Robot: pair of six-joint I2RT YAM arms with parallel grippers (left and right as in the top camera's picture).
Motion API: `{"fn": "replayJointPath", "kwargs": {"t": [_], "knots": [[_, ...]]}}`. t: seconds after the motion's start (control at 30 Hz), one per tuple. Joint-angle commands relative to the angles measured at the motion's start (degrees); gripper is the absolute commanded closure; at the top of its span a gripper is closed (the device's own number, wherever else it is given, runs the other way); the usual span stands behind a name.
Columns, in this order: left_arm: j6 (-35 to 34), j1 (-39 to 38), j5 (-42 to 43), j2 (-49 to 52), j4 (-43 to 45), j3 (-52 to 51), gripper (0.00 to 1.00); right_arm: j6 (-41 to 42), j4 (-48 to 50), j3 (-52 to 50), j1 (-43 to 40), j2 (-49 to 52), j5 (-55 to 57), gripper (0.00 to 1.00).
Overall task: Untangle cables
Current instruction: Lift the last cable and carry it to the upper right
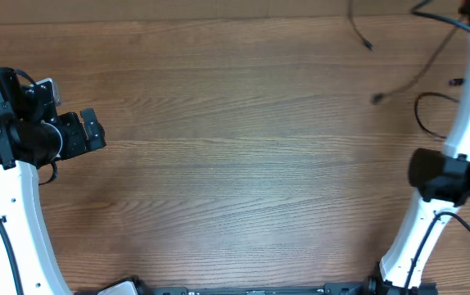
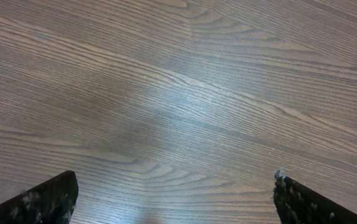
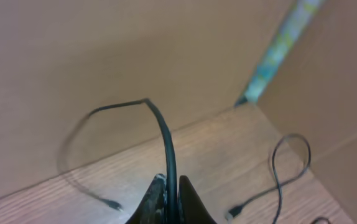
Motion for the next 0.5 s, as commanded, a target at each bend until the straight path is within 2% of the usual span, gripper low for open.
{"fn": "replayJointPath", "kwargs": {"t": [0.0, 0.17, 0.47], "knots": [[1.07, 0.20, 0.50, 0.17, 0.04, 0.42, 0.00, 3.58, -0.07, -0.85, -4.35, -1.20, -9.51, 0.96], [1.07, 0.20, 0.52, 0.17, 0.04, 0.42, 0.00, 6.03, 0.37, -6.43, -7.65, -1.16, -12.13, 0.96], [1.07, 0.20, 0.50, 0.17, 0.04, 0.42, 0.00, 6.10, 6.80, -20.76, -7.45, -1.05, -14.32, 0.96]]}}
